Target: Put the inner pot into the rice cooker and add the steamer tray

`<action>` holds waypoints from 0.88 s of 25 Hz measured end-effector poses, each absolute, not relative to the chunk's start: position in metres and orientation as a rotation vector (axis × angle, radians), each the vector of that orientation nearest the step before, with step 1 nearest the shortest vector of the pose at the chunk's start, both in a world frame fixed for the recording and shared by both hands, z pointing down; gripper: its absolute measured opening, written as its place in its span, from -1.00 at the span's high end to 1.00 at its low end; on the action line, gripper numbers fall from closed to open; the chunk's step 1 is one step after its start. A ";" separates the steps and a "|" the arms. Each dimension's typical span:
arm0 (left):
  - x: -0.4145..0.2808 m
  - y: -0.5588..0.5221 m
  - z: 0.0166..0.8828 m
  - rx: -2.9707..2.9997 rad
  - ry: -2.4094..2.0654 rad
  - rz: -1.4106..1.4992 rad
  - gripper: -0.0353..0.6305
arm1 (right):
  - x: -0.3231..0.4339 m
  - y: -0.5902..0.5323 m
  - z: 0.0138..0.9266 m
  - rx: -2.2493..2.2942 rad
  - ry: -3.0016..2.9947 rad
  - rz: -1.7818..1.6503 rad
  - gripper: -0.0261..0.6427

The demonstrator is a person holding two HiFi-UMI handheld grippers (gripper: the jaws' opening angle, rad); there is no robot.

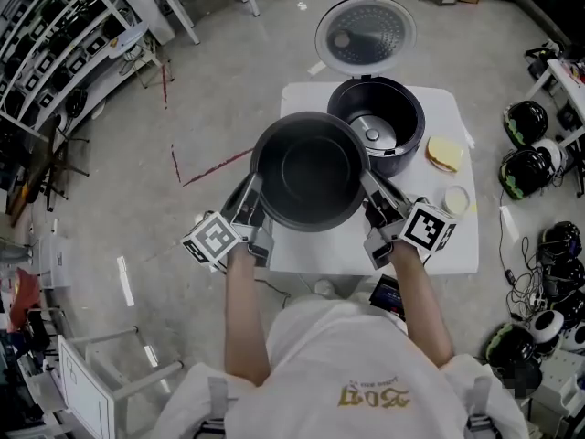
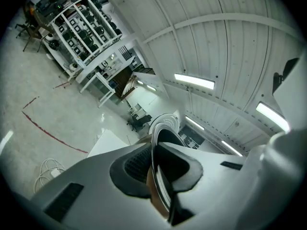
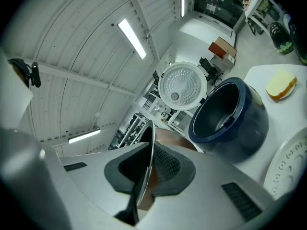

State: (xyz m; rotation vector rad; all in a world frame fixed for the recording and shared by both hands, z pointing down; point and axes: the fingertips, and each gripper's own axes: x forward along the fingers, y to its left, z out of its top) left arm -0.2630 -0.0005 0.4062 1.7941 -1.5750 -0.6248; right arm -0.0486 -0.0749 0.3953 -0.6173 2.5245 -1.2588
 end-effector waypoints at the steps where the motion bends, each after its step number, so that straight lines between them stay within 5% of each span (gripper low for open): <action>1: -0.263 -0.003 0.402 1.798 -1.573 -0.630 0.71 | -0.049 -0.078 0.391 -0.612 2.524 -1.249 0.81; 22: -0.243 -0.063 0.356 1.898 -1.550 -0.697 0.71 | -0.031 -0.135 0.341 -0.568 2.496 -1.137 0.82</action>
